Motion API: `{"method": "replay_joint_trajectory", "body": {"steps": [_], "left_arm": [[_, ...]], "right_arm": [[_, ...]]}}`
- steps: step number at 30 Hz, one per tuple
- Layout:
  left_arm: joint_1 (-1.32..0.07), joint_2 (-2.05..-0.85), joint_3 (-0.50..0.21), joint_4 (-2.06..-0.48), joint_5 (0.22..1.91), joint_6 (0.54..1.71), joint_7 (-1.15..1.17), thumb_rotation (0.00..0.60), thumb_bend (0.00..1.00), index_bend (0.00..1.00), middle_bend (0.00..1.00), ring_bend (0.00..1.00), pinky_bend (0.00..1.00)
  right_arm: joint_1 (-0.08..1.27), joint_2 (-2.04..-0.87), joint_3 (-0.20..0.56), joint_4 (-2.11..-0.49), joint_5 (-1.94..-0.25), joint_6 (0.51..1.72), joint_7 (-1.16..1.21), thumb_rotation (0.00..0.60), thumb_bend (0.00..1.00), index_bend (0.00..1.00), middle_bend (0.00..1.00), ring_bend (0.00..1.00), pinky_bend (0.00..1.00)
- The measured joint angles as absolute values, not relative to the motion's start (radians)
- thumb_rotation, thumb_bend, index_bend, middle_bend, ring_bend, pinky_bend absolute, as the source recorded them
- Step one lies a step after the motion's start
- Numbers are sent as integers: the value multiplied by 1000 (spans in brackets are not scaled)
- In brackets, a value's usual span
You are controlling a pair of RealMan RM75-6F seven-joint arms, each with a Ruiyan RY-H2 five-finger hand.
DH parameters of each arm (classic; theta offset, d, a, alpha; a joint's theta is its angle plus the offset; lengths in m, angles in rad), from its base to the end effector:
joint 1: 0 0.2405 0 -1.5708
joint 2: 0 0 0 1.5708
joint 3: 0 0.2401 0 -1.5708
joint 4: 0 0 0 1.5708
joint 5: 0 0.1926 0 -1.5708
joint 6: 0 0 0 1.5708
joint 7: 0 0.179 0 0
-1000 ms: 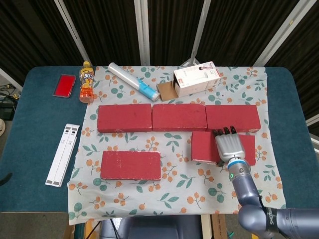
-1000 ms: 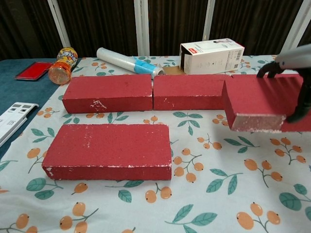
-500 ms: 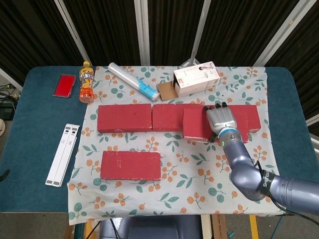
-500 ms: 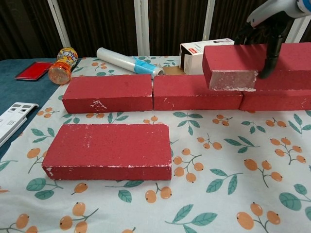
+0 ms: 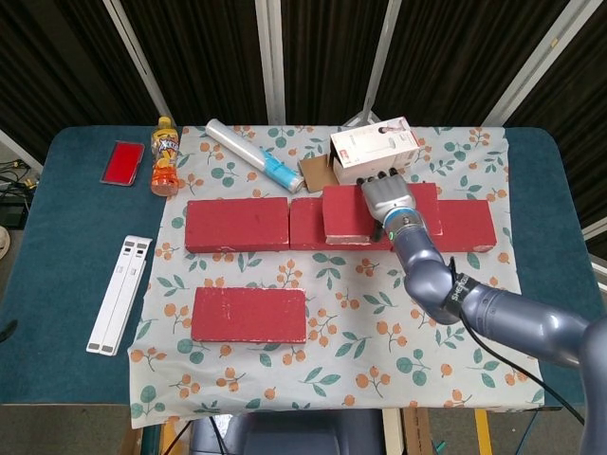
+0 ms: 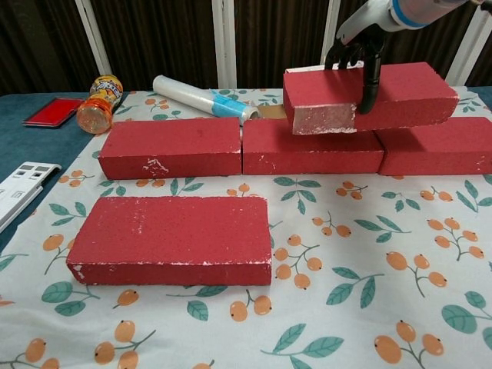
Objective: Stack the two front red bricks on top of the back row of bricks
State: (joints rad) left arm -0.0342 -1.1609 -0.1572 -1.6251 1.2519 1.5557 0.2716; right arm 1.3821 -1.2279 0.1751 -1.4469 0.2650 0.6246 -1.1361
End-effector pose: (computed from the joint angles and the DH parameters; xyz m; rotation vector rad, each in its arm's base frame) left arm -0.3222 0.2100 0.1993 -1.1226 -0.7808 -0.6629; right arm -0.0591 -0.4655 0.0652 1.8524 -0.9764 0.3294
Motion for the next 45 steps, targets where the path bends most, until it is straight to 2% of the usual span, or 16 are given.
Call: {"method": "replay_joint_trajectory", "body": {"steps": [7,22,34,45], "left_arm": [[-41,-1168,-158,-1620,1238,1545,290,600,76,103,25,19,156],[-59,-1188,-167,-1603,1210,1527,321,600,76,104,23,19,157],[-60,-1188,-166,-1601,1202,1526,324,600,76,109,21,19,156],[-62,-1191,-159,-1606,1211,1528,328,600,76,109,20,19,156]], "right_arm": [[1418,-1308,108,-1322,262,560,-1090,600,186,516,308,98,0],[1497,-1393,-19,-1155,308,480,-1042,600,193,523,308,98,0],[1540,-1395,-101,-1133,337,452,-981,600,202,526,308,99,0],[1543,-1381,-141,-1140,313,414,-894,600,207,532,308,98,0]]}}
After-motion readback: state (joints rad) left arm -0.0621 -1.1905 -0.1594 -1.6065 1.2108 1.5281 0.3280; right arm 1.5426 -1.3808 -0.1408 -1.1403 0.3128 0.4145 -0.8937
